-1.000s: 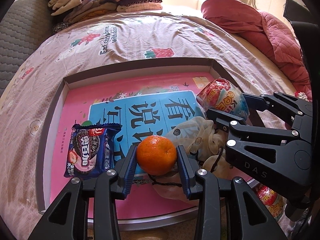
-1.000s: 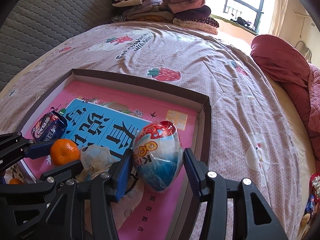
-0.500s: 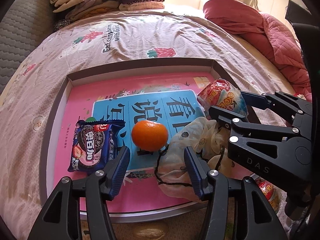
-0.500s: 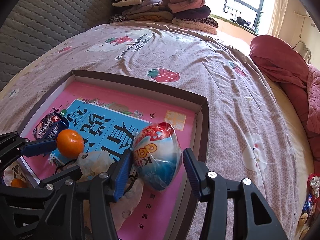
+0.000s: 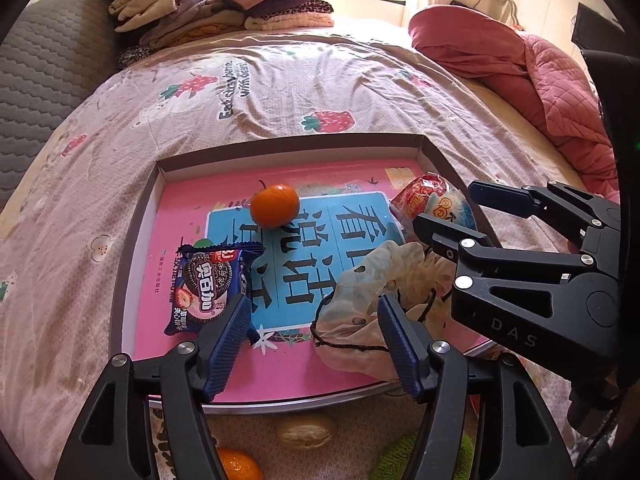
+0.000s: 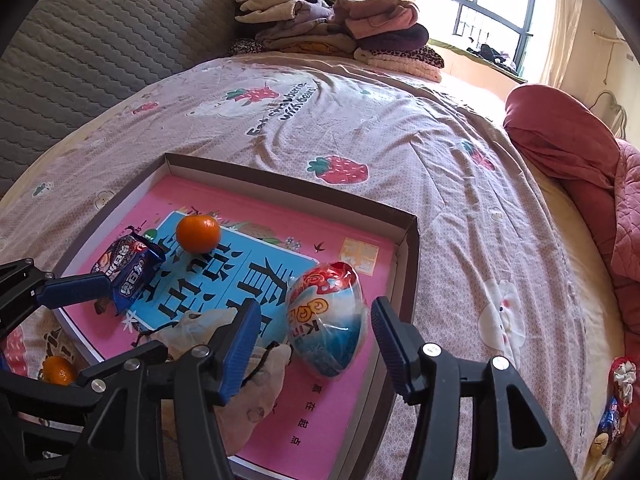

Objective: Organize objects
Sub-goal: 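Open left tool to drop orange in tray while right tool releases egg toy beside it, then withdraw both tools back from the tray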

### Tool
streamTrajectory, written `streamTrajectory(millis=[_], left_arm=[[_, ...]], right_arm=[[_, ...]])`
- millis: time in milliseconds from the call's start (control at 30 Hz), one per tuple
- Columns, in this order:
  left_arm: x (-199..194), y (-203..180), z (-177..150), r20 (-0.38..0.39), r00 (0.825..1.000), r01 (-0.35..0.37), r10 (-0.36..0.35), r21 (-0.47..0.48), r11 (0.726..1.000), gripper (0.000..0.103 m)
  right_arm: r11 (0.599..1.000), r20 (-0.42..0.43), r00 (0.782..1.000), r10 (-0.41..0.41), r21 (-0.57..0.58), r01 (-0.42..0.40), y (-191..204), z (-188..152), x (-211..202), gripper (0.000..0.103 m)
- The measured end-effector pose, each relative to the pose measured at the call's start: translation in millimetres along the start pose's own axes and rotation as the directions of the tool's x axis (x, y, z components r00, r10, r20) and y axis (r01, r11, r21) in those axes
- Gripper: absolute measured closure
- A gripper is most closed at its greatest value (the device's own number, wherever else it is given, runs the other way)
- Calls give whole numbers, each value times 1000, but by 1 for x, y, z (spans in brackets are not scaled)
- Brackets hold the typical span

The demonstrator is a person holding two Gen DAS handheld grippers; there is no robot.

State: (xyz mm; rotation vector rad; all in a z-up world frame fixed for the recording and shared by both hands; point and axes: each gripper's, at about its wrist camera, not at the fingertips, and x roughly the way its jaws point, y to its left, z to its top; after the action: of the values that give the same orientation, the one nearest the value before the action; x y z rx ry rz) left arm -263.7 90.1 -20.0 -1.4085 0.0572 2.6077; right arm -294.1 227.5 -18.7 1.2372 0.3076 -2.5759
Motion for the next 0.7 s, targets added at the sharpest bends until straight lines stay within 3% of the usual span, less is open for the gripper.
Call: streamTrajectory(millis=[233, 700], left_arm=[[-18, 3, 3, 19, 1000, -14, 14, -9, 1000, 28], [-36, 16, 2, 36, 999, -34, 36, -51, 998, 27]], right_arm=[[1000, 9, 1000, 8, -5, -8, 4, 1, -9, 43], [1000, 21, 1000, 23, 11, -23, 12, -2, -29, 43]])
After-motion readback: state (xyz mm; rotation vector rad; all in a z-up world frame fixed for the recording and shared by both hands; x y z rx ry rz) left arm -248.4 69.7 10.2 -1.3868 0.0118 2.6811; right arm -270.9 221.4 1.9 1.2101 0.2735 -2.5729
